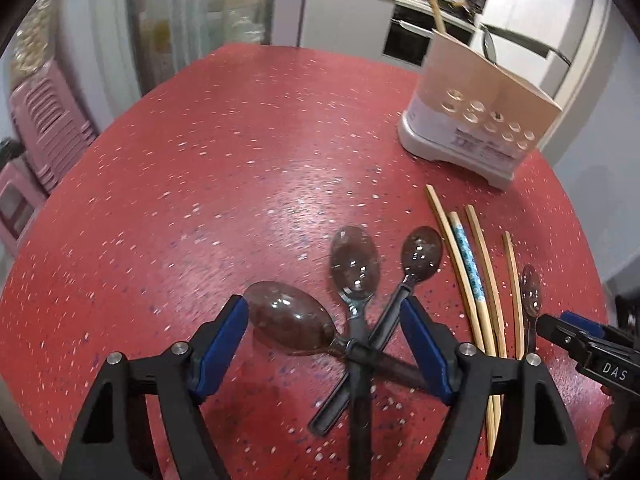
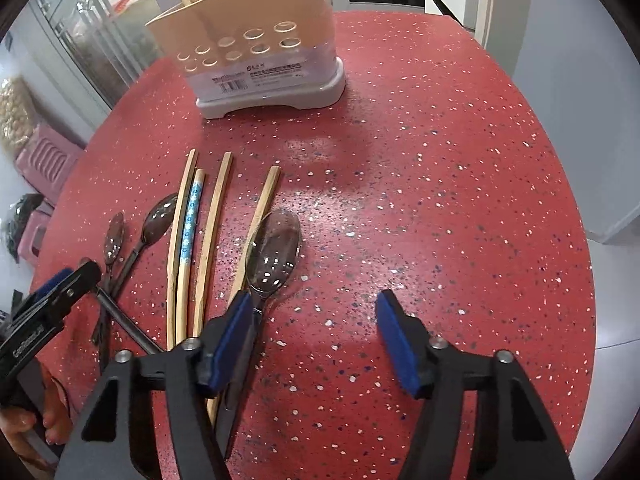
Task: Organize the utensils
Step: 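Move both tools back over the remaining utensils, then grasp another clear spoon by its handle with the right tool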
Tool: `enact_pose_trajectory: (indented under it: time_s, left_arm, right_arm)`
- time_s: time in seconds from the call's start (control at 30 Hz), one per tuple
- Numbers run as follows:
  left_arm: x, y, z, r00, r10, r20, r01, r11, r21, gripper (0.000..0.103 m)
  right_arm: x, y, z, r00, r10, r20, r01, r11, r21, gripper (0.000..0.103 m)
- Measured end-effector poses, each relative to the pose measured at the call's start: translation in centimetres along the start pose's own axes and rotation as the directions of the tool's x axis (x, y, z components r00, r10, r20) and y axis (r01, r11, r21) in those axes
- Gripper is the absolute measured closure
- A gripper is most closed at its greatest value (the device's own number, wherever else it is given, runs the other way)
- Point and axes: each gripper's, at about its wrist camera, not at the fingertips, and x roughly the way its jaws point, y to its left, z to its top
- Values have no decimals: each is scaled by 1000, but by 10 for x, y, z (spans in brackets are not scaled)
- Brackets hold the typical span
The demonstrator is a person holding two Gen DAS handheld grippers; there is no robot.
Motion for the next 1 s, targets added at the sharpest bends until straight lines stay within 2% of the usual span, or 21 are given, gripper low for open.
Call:
enact_pose_trajectory:
  time_s: [0.1,0.17,0.33,0.37,0.5,0.53,0.67,0.77,1.0]
  left_arm:
    - [4,-8,7,1000,-6,-8,6,999,34,5]
    - [7,-12,10,1000,-5,-14,6,998,57,11]
    - [17,-16,13,999,1,-54,3,996,84,12]
    - [17,-15,13,998,0,-59,5,996,84,18]
    - [19,-15,16,998,0,-61,6,995,99,22]
    - [19,-15,16,998,2,-59,4,995,102,27]
    - [16,-11,16,998,0,-63,5,996,87,27]
    - [10,-7,14,998,-16,-53,20,998,68,27]
    - [-1,1,9,998,-46,-38,47,998,35,27]
  right_arm:
    - [2,6,1,1000,-19,-3,19,1000,-22,43]
    - [5,11,2,1000,-31,-7,30,999,-36,46]
    - [9,23,3,999,-39,-15,37,997,-70,49]
    - [9,26,3,999,-47,-19,45,996,-80,50]
    - [11,32,1,996,-84,-8,82,989,-123,56]
    - [10,31,1,996,-91,-5,90,989,-120,62]
    - [10,21,3,996,-92,2,92,989,-116,82]
    - [10,15,3,996,-90,10,90,990,-110,90]
    - [9,11,0,998,-62,27,65,992,-113,90]
